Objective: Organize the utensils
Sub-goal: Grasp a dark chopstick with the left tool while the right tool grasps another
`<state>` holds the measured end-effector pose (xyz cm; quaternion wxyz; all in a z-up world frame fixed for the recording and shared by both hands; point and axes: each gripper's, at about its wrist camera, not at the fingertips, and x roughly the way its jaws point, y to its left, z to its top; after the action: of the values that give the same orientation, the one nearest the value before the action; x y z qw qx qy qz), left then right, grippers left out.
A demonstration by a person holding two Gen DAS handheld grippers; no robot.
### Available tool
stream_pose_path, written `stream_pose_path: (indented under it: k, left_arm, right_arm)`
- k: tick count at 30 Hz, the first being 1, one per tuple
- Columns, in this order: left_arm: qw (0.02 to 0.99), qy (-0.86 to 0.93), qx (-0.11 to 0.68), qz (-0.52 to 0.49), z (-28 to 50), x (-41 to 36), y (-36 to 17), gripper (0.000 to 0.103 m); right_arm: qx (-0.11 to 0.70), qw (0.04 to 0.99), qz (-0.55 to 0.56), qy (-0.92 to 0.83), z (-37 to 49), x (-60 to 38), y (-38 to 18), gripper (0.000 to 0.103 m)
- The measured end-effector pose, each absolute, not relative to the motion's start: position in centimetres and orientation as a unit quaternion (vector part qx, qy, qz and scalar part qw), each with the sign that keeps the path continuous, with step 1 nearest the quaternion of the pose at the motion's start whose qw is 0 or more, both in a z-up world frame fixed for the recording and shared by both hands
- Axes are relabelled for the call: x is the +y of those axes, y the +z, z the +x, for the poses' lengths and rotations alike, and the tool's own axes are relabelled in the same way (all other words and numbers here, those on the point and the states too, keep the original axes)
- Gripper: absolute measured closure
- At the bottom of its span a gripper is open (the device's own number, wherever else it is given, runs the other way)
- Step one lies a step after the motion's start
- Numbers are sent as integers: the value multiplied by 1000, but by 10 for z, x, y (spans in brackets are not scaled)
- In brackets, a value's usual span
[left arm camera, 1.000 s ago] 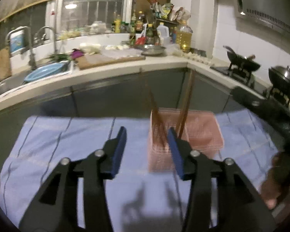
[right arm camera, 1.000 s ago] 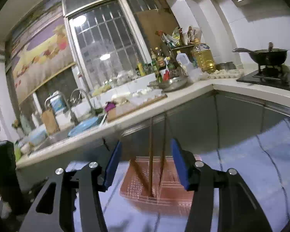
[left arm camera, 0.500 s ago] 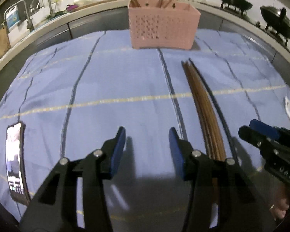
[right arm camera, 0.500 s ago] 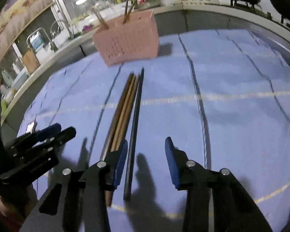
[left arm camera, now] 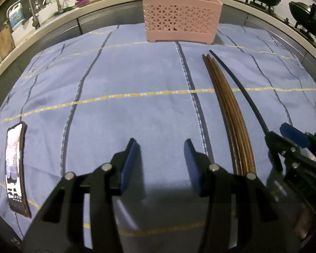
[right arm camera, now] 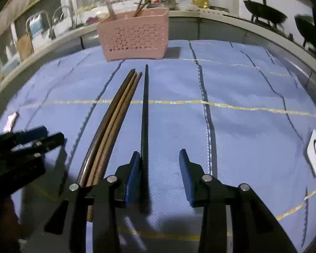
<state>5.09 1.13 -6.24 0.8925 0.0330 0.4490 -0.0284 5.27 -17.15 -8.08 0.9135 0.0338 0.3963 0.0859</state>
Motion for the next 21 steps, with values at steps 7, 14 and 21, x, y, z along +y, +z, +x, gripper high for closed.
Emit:
stream_pose_path:
  k: [7, 14, 21]
  left_arm:
    - [890, -95, 447, 1, 53, -3, -54, 54]
    - [886, -110, 449, 29, 57, -26, -60, 54]
    - [887, -104, 448, 38, 61, -32, -62, 53]
  right_arm:
    - [398, 912, 33, 99, 58, -174, -82, 64]
    - [392, 913, 45, 99, 60, -181, -83, 64]
    - [389, 914, 51, 103, 59, -183, -84, 64]
